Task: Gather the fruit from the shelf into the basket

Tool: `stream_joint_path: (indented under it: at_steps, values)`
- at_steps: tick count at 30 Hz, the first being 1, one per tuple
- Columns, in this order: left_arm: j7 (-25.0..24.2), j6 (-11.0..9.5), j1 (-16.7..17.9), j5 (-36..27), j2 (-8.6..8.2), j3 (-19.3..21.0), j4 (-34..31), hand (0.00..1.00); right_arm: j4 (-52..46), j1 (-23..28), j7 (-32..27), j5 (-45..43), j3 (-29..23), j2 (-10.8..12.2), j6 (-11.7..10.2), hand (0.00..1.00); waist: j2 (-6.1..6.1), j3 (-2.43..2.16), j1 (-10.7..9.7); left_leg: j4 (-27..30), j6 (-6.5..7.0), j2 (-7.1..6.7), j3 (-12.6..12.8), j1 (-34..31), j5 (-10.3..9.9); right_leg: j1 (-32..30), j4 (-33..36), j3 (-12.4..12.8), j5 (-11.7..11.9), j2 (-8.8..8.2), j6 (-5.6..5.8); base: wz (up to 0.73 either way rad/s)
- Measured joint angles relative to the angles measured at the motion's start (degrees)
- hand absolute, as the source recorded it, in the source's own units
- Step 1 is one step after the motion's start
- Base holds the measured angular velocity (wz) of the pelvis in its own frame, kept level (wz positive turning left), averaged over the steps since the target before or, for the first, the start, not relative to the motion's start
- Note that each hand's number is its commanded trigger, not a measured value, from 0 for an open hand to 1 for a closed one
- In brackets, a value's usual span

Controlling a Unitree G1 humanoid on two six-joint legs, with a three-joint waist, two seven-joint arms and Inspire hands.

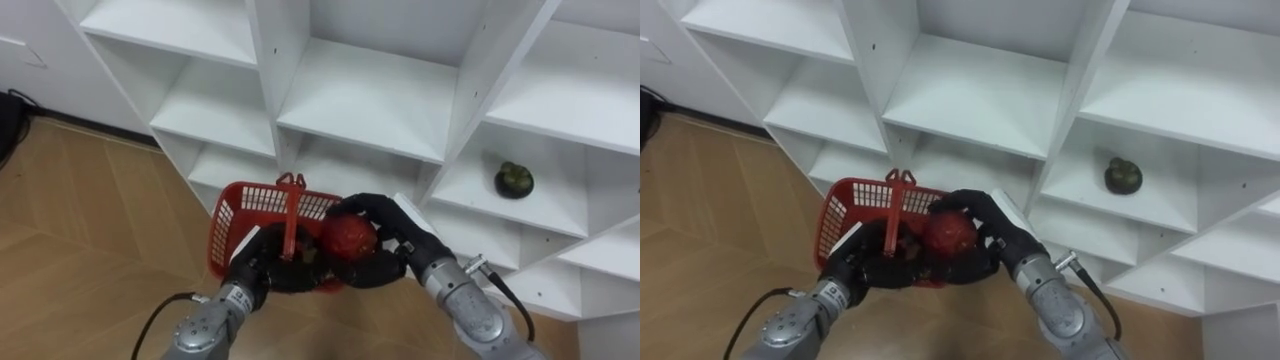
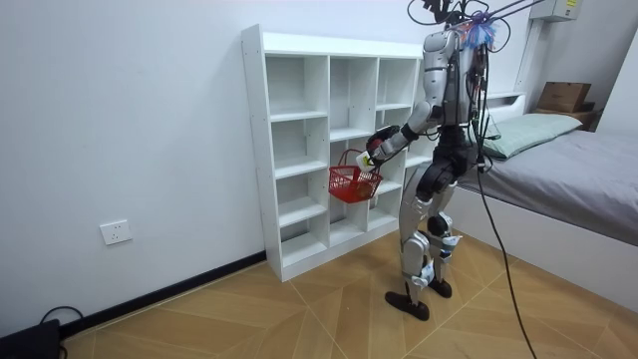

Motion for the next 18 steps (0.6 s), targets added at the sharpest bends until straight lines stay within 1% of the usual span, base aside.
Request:
stream_joint_path:
  at_steps: [4, 6, 9, 12, 13, 18]
  values:
    - [-0.82, 0.00, 0.00, -0.57, 0.09, -0.03, -0.08, 1.00, 0.00, 0.01, -0.02, 0.73, 0.00, -0.12, 0.01, 1.00, 0.00, 0.00, -0.05, -0.01, -0.04, 0.03, 0.00, 0.00, -0.04, 0.08, -0.02, -0.02, 0.12, 0.06, -0.01, 0.00]
    - [-1.36, 0.00, 0.02, -2.06, 0.27, -0.13, -0.09, 1.00, -0.05, 0.00, -0.05, 1.26, -0.03, -0.09, 0.01, 1.00, 0.01, 0.00, -0.30, -0.01, -0.06, 0.06, 0.01, -0.05, -0.05, 0.01, 0.00, -0.01, 0.12, 0.08, -0.01, 0.00]
    - [-1.70, 0.01, 0.22, -2.25, 0.69, -0.13, -0.44, 1.00, -0.12, -0.04, 0.04, 1.32, -0.06, -0.10, -0.02, 1.00, 0.02, -0.01, -0.53, -0.01, -0.08, 0.07, -0.03, -0.13, -0.07, 0.00, -0.09, 0.07, 0.12, 0.16, -0.02, 0.00]
    - [-2.00, 0.01, 1.75, -2.77, 1.53, -0.12, -2.84, 1.00, -0.12, -0.05, 0.00, 1.75, -0.07, -0.11, -0.37, 1.00, 0.04, -0.02, -1.32, -0.01, -0.08, 0.07, -0.03, -0.13, -0.07, 0.00, -0.11, 0.12, 0.12, 0.17, -0.02, 0.00]
    - [-3.00, 0.01, 2.11, -3.89, 1.83, -0.13, -3.40, 1.00, -0.06, -0.04, -0.06, 1.74, -0.11, -0.19, -0.32, 1.00, 0.05, -0.02, -1.52, -0.01, -0.08, 0.07, -0.03, -0.13, -0.07, 0.00, -0.12, 0.14, 0.12, 0.18, -0.02, 0.00]
    - [-4.95, 0.01, 3.27, -4.62, 2.06, -0.06, -6.37, 1.00, 0.51, 0.04, 0.03, 1.62, -1.59, -0.41, -0.22, 1.00, 0.13, -0.07, -1.57, -0.01, -0.08, 0.08, 0.10, -0.20, -0.07, -0.46, -0.05, 0.44, 0.12, 0.18, -0.03, -0.02]
